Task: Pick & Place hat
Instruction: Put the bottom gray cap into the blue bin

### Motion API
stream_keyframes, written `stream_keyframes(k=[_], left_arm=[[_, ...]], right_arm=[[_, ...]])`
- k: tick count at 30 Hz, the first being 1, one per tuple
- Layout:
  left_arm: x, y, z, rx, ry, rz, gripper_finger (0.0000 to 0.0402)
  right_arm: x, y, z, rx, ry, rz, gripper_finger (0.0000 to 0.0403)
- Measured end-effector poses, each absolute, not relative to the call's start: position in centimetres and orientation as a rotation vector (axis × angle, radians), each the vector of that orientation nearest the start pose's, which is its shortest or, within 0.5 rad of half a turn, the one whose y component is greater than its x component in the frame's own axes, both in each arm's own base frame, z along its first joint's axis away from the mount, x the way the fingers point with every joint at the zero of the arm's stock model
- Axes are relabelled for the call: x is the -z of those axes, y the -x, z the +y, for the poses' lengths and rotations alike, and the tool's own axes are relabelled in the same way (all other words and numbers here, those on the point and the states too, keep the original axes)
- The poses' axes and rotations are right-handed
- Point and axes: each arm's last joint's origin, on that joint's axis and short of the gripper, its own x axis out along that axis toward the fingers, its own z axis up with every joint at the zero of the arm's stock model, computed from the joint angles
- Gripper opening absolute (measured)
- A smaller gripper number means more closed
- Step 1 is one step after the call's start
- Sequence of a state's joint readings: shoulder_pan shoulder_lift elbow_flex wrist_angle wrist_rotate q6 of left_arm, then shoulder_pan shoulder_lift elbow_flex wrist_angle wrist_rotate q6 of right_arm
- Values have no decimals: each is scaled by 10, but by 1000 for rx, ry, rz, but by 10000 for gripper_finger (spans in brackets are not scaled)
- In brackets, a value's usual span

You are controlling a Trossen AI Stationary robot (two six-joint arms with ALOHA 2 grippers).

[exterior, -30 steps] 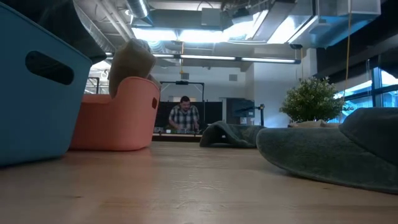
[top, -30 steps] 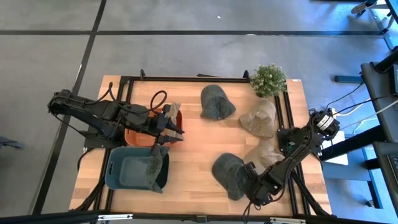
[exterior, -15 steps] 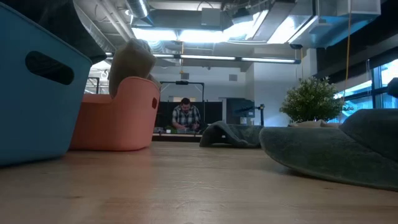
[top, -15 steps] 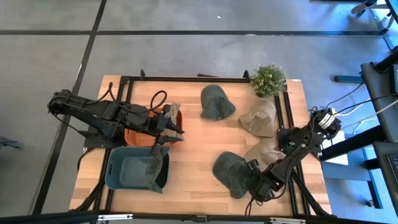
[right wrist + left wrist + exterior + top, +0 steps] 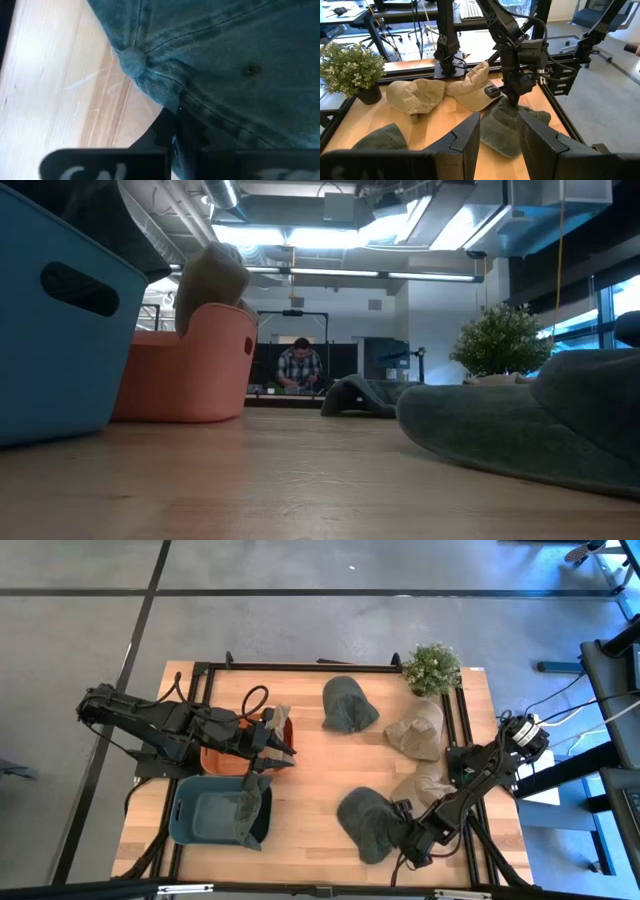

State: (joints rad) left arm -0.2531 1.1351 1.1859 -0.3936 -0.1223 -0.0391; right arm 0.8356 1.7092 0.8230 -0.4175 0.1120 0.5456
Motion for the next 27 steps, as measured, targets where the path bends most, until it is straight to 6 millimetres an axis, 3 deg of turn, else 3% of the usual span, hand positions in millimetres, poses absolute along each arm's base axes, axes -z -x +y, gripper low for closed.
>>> stream_keyframes(k=[8,14,21,27], left_arm=[[-383,-234,-57,123,-25,338,125],[-388,-236,-58,148,-10,280,122],[-403,-238,-63,285,25,131,122],[-415,-238,-73,452,31,0,124]], right_arm=[[-138,-203,209,-88,62,1304,7],[-179,-228,205,-51,64,1309,8],[-244,-267,184,-30,59,1234,7],[-312,-290,170,-15,137,1068,6]])
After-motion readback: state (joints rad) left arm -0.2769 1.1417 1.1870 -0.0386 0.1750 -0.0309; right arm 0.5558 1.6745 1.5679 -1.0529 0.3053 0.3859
